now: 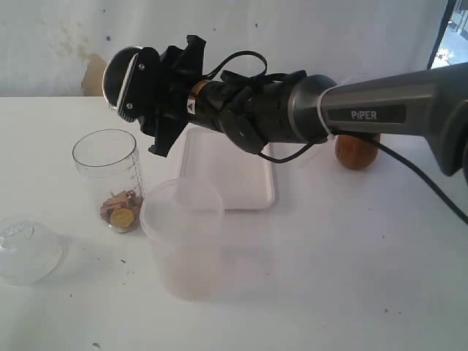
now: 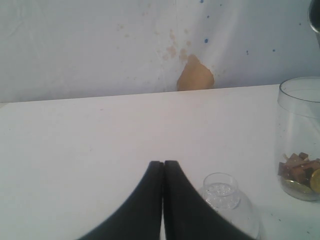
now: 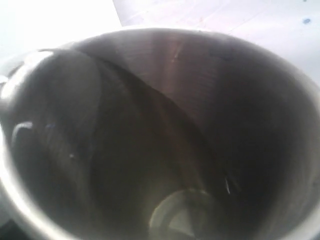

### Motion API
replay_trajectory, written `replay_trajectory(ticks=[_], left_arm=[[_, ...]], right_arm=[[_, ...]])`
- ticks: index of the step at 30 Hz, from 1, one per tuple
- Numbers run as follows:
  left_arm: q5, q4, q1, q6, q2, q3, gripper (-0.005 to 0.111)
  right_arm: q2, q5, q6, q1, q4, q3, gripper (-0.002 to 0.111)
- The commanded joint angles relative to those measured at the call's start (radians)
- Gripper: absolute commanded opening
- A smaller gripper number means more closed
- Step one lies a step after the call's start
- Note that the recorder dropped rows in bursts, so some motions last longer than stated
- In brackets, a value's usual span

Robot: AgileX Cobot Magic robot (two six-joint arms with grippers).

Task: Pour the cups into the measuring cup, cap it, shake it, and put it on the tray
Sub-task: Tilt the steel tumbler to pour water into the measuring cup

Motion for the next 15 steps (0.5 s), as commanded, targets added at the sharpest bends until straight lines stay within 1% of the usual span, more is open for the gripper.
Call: replay_trajectory(ticks=[1, 7, 15], left_arm=[[-0.011, -0.007, -0.004, -0.001, -0.005, 0.005, 0.001], [-0.011, -0.007, -0.004, -0.001, -0.005, 0.005, 0.001], [-0.011, -0.007, -0.004, -0.001, -0.005, 0.005, 0.001]], right_arm=[[-0.025, -0.065, -0.061, 0.012, 0.003, -0.008, 0.000], [-0.025, -0.065, -0.067, 0.012, 0.003, -0.008, 0.000], [-0.025, -0.065, -0.126, 0.012, 0.003, -0.008, 0.000]])
